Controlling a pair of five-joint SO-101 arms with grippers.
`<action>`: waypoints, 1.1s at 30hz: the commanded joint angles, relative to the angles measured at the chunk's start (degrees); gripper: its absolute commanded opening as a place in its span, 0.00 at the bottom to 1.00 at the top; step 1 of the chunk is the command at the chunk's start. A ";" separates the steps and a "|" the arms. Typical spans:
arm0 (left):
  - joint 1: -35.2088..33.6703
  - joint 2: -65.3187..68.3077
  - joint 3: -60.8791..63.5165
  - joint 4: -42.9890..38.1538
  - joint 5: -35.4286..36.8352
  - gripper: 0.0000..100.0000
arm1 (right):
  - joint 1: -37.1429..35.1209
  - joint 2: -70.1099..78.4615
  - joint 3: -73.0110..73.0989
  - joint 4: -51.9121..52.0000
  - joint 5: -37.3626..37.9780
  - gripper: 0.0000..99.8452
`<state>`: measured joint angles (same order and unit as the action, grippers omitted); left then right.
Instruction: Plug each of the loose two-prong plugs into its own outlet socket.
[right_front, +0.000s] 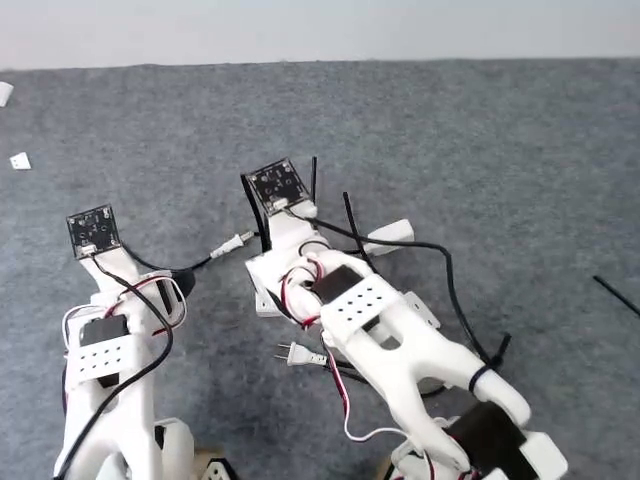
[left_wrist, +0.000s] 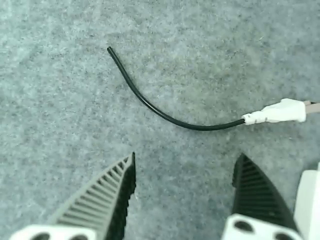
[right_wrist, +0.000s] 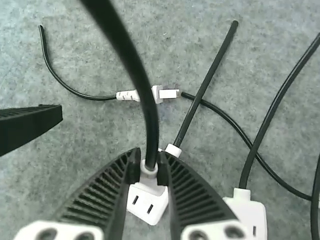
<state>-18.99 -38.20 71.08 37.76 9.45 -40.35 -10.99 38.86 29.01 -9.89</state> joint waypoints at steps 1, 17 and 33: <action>-0.18 -1.49 -0.31 -1.41 -0.62 0.29 | 1.63 0.04 -3.87 -1.01 -0.70 0.01; -0.18 -1.49 -0.22 -1.32 -0.62 0.29 | 1.71 0.57 -3.87 -1.10 -0.26 0.01; -0.26 -1.49 -0.22 -1.23 -0.62 0.29 | 2.07 0.66 -3.69 -2.51 1.14 0.01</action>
<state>-18.99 -38.20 71.08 37.76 9.45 -37.80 -10.20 38.68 27.69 -9.36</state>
